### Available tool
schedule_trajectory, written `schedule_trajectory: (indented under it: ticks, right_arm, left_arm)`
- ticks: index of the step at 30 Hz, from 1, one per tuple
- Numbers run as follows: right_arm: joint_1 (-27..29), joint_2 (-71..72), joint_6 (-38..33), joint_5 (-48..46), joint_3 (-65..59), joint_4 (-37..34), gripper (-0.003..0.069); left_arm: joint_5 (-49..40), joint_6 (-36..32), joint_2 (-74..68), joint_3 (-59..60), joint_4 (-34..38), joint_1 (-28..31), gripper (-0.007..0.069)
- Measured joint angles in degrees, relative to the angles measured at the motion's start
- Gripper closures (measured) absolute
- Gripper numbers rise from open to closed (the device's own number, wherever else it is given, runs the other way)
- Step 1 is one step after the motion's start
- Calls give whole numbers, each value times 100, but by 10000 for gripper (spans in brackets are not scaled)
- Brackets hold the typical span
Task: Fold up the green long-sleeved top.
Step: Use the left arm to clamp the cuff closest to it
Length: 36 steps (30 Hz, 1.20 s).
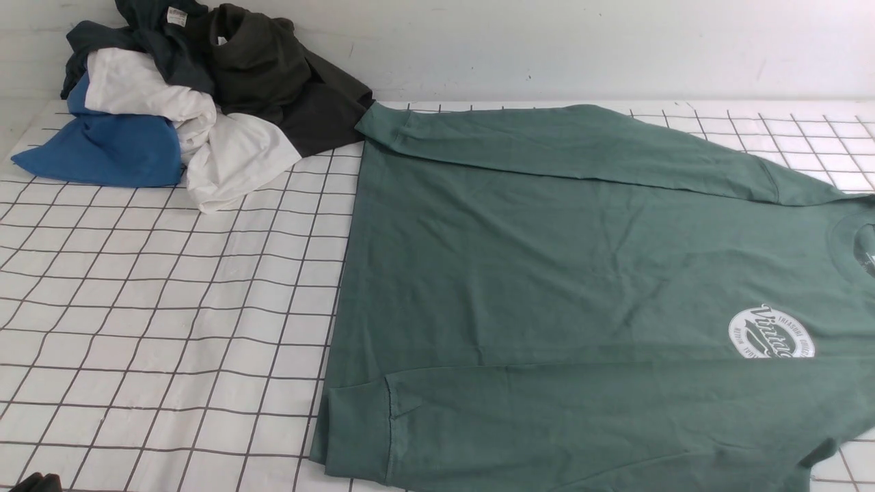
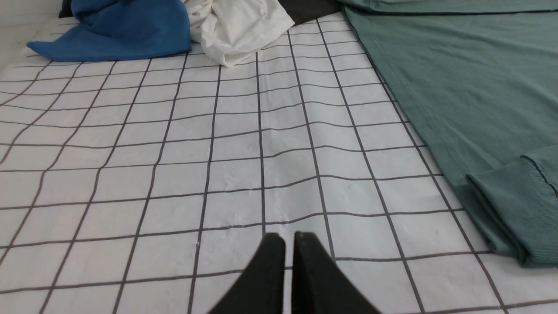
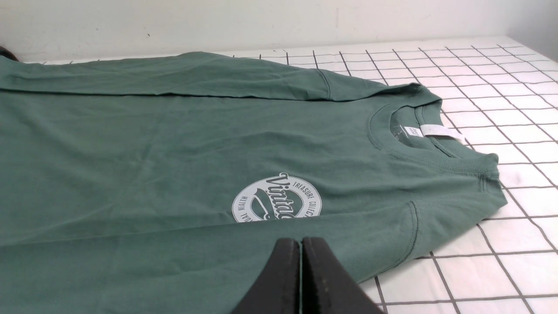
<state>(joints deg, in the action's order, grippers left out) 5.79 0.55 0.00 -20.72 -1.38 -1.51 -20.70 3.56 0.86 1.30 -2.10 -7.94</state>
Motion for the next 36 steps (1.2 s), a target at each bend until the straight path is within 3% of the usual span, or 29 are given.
schedule_trajectory:
  ticks: [7, 15, 22, 29, 32, 36]
  right_arm:
    - [0, 0, 0, 0, 0, 0, 656]
    - [0, 0, 0, 177, -13, 67, 656]
    - [0, 0, 0, 2129, -25, 99, 656]
    - [0, 0, 874, 3926, -25, 57, 656]
    - [0, 0, 1337, 4589, -25, 37, 656]
    - [0, -84, 1577, 4684, 297, 37, 656]
  left_arm:
    - [361, -39, 0, 29, -112, 0, 611]
    - [2842, -48, 0, 34, -273, 0, 611]
    - [4624, 4, 0, 34, -300, 0, 611]
    - [6030, 936, 0, 34, -311, 0, 611]
    - [6034, 1077, -38, -139, -329, 0, 611]
    - [5109, 1098, -578, -1161, -352, 0, 611]
